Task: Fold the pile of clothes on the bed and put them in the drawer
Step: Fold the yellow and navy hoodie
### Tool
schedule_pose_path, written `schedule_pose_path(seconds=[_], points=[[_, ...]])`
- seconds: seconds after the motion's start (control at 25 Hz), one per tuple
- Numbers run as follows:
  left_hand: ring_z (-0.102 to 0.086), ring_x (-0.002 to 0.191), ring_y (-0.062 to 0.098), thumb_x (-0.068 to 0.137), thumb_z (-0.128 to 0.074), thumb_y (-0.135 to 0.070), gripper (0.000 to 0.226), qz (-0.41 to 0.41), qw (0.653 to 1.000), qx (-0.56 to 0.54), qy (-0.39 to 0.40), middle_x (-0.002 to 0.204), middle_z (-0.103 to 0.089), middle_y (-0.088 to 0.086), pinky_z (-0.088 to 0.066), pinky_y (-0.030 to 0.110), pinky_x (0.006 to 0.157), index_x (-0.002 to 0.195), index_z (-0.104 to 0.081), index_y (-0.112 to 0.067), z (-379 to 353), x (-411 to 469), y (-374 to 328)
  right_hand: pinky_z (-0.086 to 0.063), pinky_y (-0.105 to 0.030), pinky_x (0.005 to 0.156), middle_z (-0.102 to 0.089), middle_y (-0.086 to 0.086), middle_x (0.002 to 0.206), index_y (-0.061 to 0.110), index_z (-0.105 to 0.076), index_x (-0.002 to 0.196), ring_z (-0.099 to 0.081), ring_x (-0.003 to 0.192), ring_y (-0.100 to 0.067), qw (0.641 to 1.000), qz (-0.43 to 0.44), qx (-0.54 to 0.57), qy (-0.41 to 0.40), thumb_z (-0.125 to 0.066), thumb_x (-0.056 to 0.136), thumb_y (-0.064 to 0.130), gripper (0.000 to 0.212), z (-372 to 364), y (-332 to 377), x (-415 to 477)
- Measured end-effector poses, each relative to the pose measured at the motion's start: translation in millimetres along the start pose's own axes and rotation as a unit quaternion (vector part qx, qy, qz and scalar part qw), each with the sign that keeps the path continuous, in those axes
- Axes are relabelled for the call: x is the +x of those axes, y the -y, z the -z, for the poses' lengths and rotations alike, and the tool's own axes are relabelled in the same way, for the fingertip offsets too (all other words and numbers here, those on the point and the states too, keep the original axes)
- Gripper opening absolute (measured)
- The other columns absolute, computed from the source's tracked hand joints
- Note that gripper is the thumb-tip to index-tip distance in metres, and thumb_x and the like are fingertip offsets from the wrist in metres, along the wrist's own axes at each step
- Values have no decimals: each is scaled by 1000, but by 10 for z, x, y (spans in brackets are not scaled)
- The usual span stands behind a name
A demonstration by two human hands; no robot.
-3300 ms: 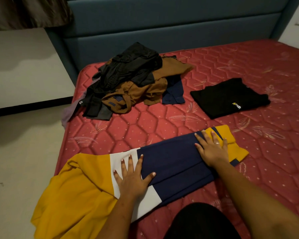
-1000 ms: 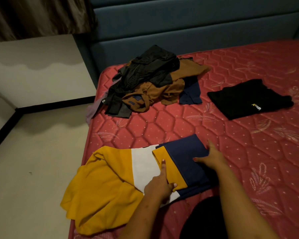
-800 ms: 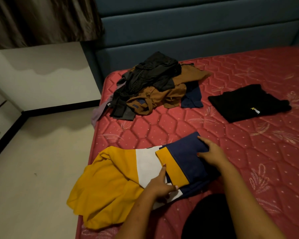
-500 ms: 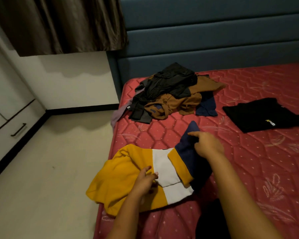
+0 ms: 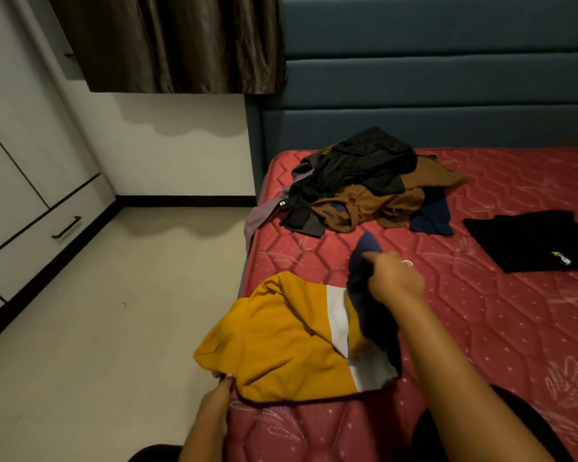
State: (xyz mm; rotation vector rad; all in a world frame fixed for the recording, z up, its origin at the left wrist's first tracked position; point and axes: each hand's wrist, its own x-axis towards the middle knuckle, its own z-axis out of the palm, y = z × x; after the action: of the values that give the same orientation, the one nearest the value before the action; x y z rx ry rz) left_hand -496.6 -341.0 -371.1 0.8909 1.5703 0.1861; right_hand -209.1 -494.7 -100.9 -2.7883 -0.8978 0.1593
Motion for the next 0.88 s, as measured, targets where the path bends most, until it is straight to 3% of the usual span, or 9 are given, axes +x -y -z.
schedule_pose_path(seconds=[0.08,0.16,0.28,0.36,0.48,0.56,0.64,0.8,0.88], points=[[-58,108,44,53,-55,-90,113,-12,999,-29,29,127,-57,25,-47,58,95,138,-49,-16,-80,489,197,-43,-42,98,-46,-8,142,41,-46,137,-48,126,-33,999,-38,-8,1,-46,88,9,58,160,-396,189],[-59,107,43,46,-53,-91,119,-13,997,-58,47,130,-56,23,-48,58,94,141,-43,-21,-122,132,-73,-44,-43,101,-45,-7,145,42,-46,138,-48,127,-32,998,-55,-14,18,-45,89,7,60,143,-798,334],[-51,120,41,81,-56,-65,85,-59,987,-124,85,142,-46,19,-44,53,99,148,-32,-19,-151,-686,-597,-41,-45,104,-43,-8,144,38,-48,137,-45,128,-33,991,-120,-38,46,-43,94,14,50,-181,-1264,402],[-47,125,41,94,-56,-41,66,-95,982,-146,69,145,-42,19,-43,52,96,150,-29,-18,-175,-710,-749,-37,-45,105,-36,-6,145,35,-44,139,-37,132,-30,987,-141,-65,44,-44,96,21,45,-439,-1301,376],[-45,126,40,96,-55,-14,57,-154,975,-157,15,145,-42,18,-42,54,99,147,-30,-18,-300,-633,-829,-29,-51,109,-19,0,157,35,-28,148,-22,142,-27,993,16,-78,85,-41,97,29,53,-891,-994,259],[-45,126,40,97,-50,-5,56,-182,970,-159,-19,145,-42,16,-40,56,101,147,-30,-19,-363,-598,-799,-10,-59,113,-5,5,161,35,-14,152,-7,147,-24,984,79,-94,127,-33,101,35,54,-1236,-770,96],[-46,126,39,99,-46,-7,52,-211,965,-153,-23,145,-42,15,-40,57,101,146,-29,-22,-374,-559,-803,1,-64,111,5,5,162,35,-5,153,3,148,-23,981,84,-119,125,-26,103,35,54,-1459,-691,-9],[-44,129,36,104,-38,-17,41,-271,950,-147,-41,145,-43,13,-38,55,106,143,-33,-26,-440,-664,-1010,3,-63,112,7,7,161,35,-3,153,6,148,-21,981,91,-113,132,-26,103,39,55,-1434,-771,5],[-43,130,34,104,-38,-17,41,-338,936,-85,-55,144,-44,13,-36,47,108,145,-36,-17,-588,-902,-1122,2,-58,114,2,9,161,34,-6,153,4,149,-19,985,98,-63,128,-33,102,39,58,-1395,-816,36]])
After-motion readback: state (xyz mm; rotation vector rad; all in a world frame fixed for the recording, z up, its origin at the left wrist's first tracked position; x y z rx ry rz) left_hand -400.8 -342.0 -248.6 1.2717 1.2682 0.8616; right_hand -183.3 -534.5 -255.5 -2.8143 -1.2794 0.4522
